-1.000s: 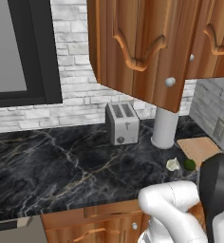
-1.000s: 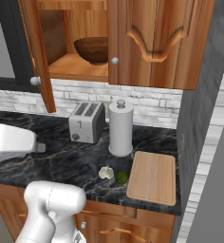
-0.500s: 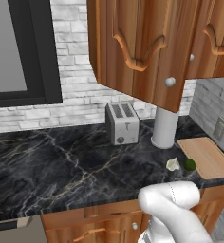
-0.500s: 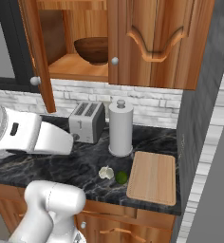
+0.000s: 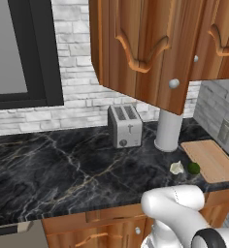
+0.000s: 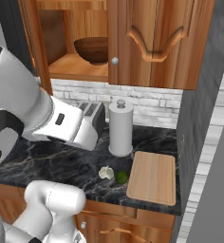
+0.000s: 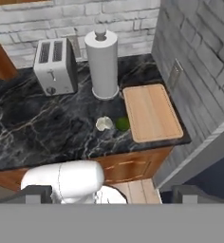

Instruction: Open the cabinet. Place the bowl and condiment on the counter. Then place the lime and garlic on the cutting board.

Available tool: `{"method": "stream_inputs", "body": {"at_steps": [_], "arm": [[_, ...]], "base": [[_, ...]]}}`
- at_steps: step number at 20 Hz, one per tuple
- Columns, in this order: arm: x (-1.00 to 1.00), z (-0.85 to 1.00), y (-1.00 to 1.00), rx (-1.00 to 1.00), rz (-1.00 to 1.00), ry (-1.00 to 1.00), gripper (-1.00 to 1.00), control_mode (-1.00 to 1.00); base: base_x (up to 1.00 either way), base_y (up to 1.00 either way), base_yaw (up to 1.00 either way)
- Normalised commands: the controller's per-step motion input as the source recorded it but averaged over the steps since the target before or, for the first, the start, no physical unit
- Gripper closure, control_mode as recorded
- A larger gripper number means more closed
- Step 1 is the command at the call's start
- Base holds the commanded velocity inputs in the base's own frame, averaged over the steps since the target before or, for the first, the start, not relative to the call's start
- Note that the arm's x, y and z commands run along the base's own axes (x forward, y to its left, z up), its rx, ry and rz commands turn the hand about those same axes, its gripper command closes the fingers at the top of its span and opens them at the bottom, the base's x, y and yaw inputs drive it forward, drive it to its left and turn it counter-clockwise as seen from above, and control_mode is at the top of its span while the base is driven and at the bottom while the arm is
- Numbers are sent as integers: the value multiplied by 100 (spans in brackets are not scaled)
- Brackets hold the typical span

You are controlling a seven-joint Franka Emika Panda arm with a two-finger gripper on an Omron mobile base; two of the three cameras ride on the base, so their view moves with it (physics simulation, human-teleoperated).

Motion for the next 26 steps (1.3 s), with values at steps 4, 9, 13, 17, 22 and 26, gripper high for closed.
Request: {"method": "stream_inputs", "body": {"at_steps": [4,9,13,17,22,26], "arm": [[52,0,-1,19,0,0,-100,-100],[58,0,1,16,0,0,-100,-100],[58,0,9,14,0,0,-100,-100],[34,-18,6,11,0,0,-100,-100],[25,-33,0,8,0,-1,-100,-100],[52,-4,0,10,0,-7,-100,-100]], "base": [[0,0,0],[0,0,0],[0,0,0],[0,0,0],[0,0,0],[0,0,0]]}}
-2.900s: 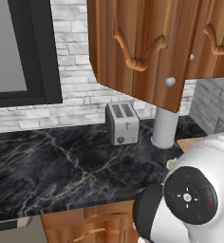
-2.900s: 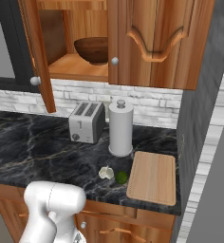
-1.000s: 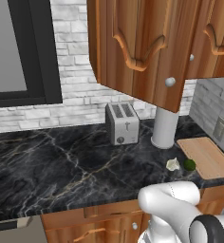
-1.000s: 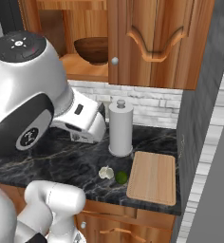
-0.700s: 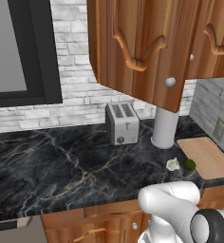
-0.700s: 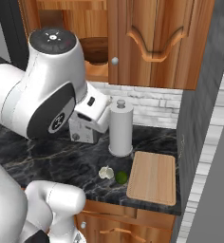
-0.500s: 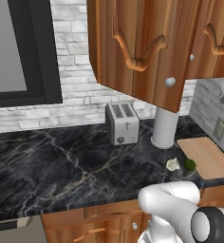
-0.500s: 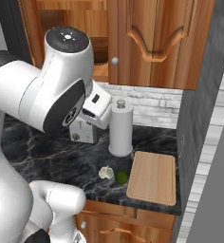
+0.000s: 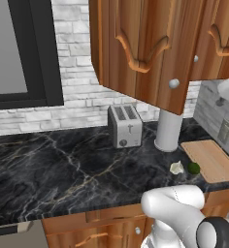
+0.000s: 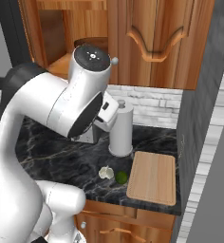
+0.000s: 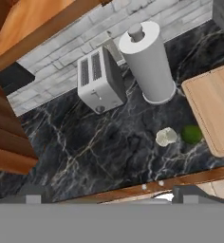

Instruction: Open the cabinet. Place the bowl and condiment on the counter. Then place the lime and garlic on the cutting board.

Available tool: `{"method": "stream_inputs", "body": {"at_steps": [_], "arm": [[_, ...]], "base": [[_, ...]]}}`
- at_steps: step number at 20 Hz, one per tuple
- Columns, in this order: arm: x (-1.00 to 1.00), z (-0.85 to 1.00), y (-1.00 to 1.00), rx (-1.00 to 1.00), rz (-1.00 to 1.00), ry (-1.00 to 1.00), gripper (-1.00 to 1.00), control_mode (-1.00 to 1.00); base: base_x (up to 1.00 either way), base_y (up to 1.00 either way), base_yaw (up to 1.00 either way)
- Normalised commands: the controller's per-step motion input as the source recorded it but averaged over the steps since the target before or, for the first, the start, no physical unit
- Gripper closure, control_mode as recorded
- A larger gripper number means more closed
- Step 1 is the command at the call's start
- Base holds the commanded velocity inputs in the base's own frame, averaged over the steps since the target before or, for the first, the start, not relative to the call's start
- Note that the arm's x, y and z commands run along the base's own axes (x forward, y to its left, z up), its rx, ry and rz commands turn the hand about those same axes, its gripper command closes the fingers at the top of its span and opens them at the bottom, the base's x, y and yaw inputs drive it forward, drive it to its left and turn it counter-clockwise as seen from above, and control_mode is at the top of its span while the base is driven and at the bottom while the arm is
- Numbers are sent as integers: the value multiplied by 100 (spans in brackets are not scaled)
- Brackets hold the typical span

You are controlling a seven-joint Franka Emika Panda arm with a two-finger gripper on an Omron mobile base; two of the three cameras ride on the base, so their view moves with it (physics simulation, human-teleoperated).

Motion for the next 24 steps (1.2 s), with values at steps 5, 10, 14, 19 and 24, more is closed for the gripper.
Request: {"method": "stream_inputs", "body": {"at_steps": [5,10,14,19,24], "arm": [[60,0,7,13,0,0,-100,-100],[56,0,20,12,0,0,-100,-100],[60,0,27,12,0,0,-100,-100],[62,0,31,12,0,0,-100,-100],[57,0,26,13,0,2,-100,-100]], "base": [[0,0,0],[0,0,0],[0,0,0],[0,0,0],[0,0,0]]}}
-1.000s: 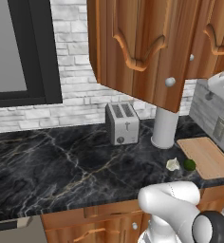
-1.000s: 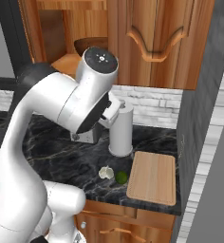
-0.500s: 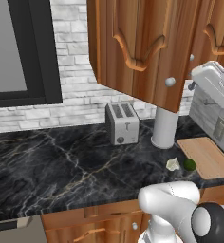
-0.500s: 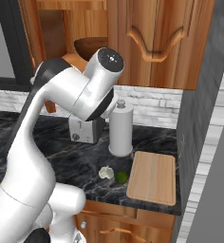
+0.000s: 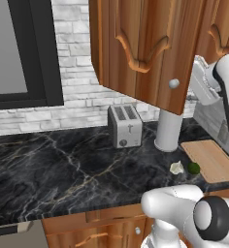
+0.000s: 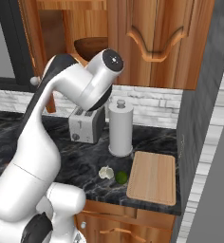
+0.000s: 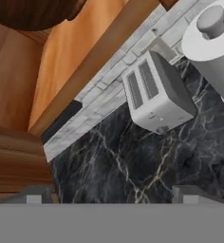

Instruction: Open the cabinet. Place the bowl and condiment on the counter. Then place the lime and garlic on the cutting board.

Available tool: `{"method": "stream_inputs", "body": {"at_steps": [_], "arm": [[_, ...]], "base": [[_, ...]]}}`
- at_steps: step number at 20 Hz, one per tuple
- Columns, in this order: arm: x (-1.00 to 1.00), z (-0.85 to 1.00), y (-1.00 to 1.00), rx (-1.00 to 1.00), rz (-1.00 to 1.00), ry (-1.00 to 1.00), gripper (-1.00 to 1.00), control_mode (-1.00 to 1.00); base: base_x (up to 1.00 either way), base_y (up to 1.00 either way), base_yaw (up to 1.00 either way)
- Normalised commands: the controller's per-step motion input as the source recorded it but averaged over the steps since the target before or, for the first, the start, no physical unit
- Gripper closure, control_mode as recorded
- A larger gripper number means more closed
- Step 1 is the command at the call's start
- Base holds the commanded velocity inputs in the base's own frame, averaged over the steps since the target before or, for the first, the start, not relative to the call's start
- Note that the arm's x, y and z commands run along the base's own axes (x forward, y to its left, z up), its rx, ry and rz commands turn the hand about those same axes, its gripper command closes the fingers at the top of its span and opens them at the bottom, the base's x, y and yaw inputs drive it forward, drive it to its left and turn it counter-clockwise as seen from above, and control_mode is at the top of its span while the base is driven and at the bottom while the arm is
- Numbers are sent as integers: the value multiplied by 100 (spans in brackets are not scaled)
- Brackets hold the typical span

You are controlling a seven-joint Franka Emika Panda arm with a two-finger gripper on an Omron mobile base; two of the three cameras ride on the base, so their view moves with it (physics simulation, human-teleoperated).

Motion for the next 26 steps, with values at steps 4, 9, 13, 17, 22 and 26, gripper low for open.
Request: {"method": "stream_inputs", "body": {"at_steps": [4,9,13,17,22,26], "arm": [[43,0,5,14,4,9,-100,-100],[29,0,0,17,7,12,-100,-100],[20,0,0,15,9,10,-100,-100],[5,0,0,13,10,8,-100,-100],[0,0,2,11,13,8,-100,-100],[0,0,29,5,7,1,-100,-100]], "base": [[0,0,0],[0,0,0],[0,0,0],[0,0,0],[0,0,0],[0,0,0]]}}
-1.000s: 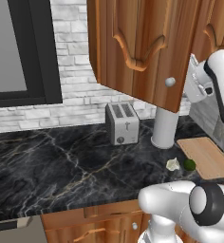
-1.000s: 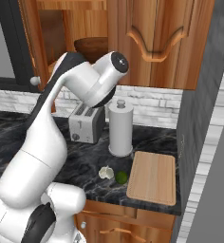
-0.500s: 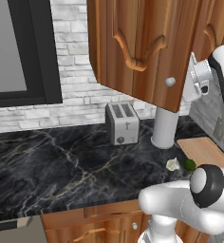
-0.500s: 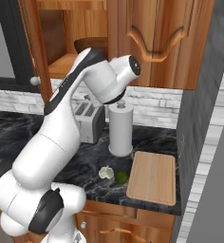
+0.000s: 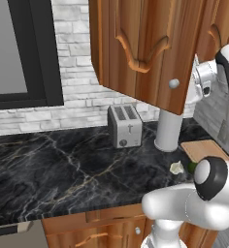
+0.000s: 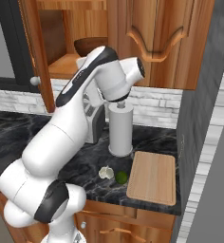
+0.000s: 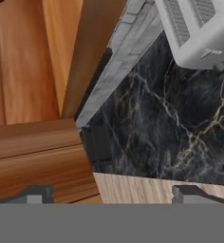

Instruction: Open the cabinet. Place the bowl and condiment on the counter. Then place the lime and garlic on the cutting board.

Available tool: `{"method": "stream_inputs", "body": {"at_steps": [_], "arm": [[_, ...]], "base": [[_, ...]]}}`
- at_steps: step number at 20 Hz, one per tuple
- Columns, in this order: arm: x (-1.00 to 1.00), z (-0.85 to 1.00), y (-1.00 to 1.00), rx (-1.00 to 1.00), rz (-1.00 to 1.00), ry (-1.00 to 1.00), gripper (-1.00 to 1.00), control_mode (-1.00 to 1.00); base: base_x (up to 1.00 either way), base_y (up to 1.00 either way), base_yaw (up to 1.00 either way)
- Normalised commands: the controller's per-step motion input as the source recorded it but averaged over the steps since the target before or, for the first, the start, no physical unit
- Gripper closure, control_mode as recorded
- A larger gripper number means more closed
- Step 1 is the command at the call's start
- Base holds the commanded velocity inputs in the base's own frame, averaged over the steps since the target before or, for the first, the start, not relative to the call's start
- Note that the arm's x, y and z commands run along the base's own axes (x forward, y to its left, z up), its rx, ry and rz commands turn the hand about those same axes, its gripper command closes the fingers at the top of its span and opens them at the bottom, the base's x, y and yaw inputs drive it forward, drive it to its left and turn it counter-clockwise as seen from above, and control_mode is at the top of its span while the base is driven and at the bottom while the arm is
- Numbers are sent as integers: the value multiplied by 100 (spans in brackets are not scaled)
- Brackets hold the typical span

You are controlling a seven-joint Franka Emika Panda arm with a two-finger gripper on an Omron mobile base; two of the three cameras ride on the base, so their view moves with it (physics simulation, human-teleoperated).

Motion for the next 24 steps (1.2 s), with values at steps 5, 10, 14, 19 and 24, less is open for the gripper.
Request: {"method": "stream_inputs", "body": {"at_steps": [5,10,14,19,24], "arm": [[0,0,37,0,5,0,-100,-100],[0,0,33,3,7,4,-100,-100],[0,0,32,4,10,8,-100,-100],[0,0,29,3,13,12,-100,-100],[0,0,19,5,17,14,-100,-100]], "base": [[0,0,0],[0,0,0],[0,0,0],[0,0,0],[0,0,0]]}}
